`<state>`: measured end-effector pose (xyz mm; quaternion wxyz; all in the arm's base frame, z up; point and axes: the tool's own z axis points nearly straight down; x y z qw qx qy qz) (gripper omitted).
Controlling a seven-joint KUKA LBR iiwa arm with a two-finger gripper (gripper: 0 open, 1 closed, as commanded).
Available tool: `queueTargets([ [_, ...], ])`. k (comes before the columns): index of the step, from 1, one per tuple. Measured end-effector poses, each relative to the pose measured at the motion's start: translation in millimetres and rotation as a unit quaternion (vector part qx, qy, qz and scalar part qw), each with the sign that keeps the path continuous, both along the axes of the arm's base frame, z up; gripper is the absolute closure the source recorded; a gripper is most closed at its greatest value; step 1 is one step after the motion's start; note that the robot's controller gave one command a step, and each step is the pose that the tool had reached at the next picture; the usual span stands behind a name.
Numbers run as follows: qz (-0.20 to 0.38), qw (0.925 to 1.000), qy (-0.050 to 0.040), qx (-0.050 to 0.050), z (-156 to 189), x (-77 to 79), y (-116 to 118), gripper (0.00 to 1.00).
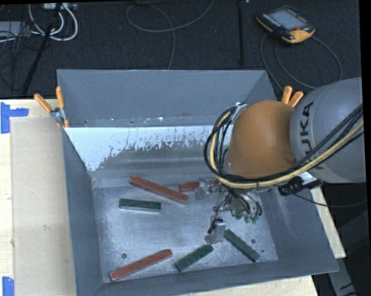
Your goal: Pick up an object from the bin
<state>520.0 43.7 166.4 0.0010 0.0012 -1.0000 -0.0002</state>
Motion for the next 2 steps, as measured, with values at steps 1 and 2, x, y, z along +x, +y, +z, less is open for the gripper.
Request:
queueTargets([
  [1, 0.037, 0.9993, -0.0027, 0.000, -44, -13.5, -19, 0.00],
  [2, 0.013, 0.9999, -0.0007, 0.000, -92, -34.5, -12, 0.00],
])
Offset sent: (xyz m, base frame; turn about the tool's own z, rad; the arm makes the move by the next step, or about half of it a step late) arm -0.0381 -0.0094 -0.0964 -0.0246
